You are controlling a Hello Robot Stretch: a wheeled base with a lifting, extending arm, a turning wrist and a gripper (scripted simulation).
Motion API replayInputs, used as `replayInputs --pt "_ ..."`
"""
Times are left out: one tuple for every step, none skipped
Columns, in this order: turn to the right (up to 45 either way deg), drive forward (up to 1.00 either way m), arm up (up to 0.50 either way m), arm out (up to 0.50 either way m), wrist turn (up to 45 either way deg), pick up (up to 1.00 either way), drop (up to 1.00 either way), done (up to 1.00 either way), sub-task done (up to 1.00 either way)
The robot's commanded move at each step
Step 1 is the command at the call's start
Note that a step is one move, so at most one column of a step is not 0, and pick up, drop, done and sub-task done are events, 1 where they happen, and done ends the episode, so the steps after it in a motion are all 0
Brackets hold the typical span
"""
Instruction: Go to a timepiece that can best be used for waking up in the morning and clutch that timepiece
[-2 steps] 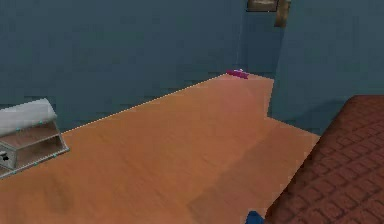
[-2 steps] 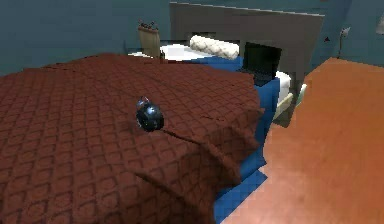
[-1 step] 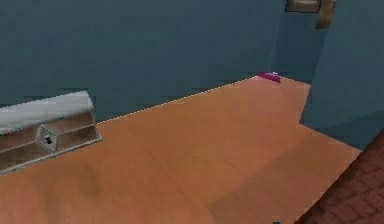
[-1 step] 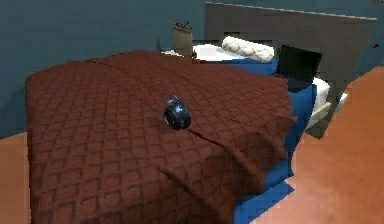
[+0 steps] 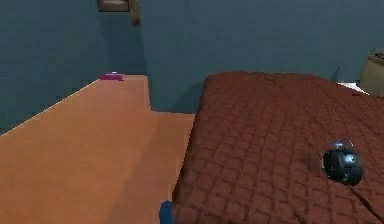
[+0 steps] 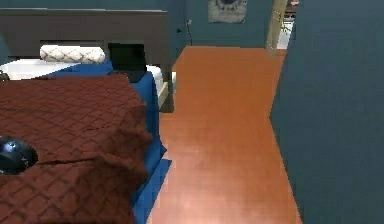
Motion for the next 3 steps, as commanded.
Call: replayInputs --pt "45.0 0.0 0.0 0.0 0.0 0.0 0.0 0.0 0.0" --pt "30.0 0.0 0.0 0.0 0.0 0.0 0.0 0.0 0.0" --pt "0.0 0.25 0.0 0.0 0.0 0.0 0.0 0.0 0.0"
